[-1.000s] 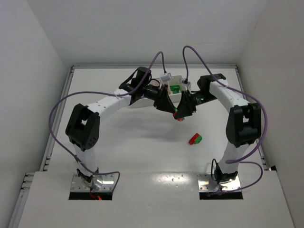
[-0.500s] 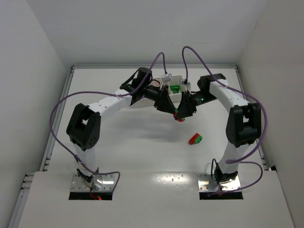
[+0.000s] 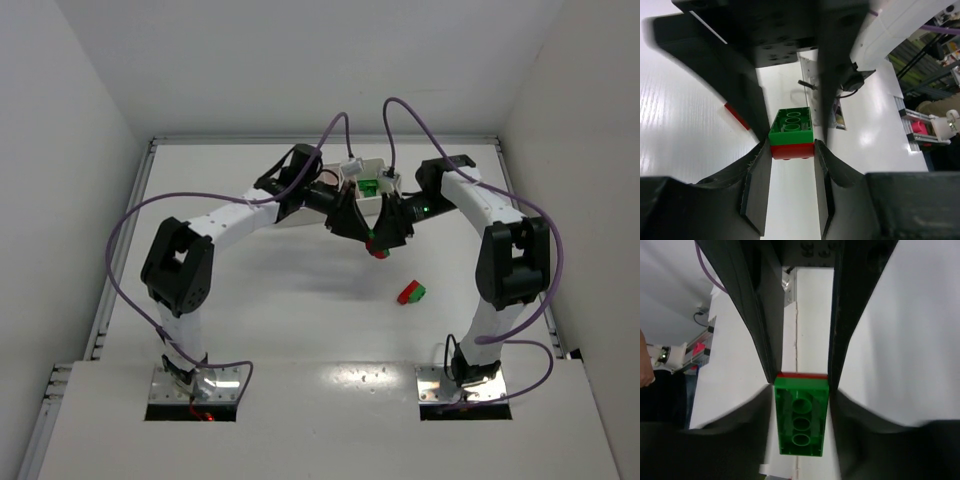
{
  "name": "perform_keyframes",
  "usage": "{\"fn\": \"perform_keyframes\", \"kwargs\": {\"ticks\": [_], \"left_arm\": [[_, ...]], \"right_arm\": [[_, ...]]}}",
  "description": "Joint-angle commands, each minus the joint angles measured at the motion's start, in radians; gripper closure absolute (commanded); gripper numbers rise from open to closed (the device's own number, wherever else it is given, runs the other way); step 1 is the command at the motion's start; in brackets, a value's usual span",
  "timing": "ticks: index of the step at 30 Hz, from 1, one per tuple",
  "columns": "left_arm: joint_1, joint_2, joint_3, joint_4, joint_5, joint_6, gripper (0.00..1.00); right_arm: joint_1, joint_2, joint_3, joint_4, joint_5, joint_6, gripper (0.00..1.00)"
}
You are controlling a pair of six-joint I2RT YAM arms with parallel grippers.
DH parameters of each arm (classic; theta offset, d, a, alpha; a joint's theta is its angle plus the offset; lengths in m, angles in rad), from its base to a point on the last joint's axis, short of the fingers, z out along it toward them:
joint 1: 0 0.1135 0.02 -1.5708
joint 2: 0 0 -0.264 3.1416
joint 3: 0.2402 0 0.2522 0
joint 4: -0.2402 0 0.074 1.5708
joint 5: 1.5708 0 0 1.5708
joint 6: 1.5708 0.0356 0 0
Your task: Sort the legos into containers by color
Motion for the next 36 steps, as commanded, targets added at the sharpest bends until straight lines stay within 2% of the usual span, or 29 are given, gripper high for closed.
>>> {"fn": "perform_keyframes", "kwargs": {"ticks": [1,4,7,11,13,16,21,26,30,31,36], "left_arm": [[-0.039,-0.040,-0.018,-0.014,0.030,0.080,1.00],[-0.039,-0.060,-0.032,-0.028,0.019,0.116,1.00],[-0.029,-0.070,-0.053,-0.066,0.019,0.138,1.00],[-0.020,-0.080,-0.063,-0.075,0.019,0.147,1.00],[-0.020,-0.080,-0.063,-0.075,0.019,0.157,1.00],[-0.020,-0.080,-0.063,-0.075,0.019,0.157,1.00],[-0.011,-0.080,-0.053,-0.075,0.019,0.157,1.00],[-0.011,-0.071,-0.044,-0.084,0.010,0.157,1.00],[-0.011,-0.070,-0.035,-0.084,0.010,0.157,1.00],[-0.011,-0.070,-0.035,-0.084,0.010,0.157,1.00],[-0.011,-0.070,-0.026,-0.084,0.001,0.157,1.00]], "right_arm": [[0.001,-0.023,0.032,-0.017,-0.092,-0.032,0.44],[-0.008,-0.023,0.032,-0.026,-0.092,-0.032,0.32],[-0.008,-0.032,0.032,-0.026,-0.083,-0.032,0.29],[-0.017,-0.032,0.032,-0.035,-0.074,-0.032,0.38],[-0.017,-0.032,0.032,-0.035,-0.074,-0.032,0.50],[-0.017,-0.032,0.023,-0.035,-0.065,-0.032,0.59],[-0.017,-0.032,0.023,-0.035,-0.045,-0.032,0.56],[-0.008,-0.032,0.023,-0.035,-0.045,-0.012,0.46],[-0.008,-0.032,0.023,-0.035,-0.045,-0.012,0.66],[-0.008,-0.032,0.023,-0.035,-0.045,-0.012,0.68],[-0.008,-0.032,0.014,-0.035,-0.045,-0.012,0.63]]}}
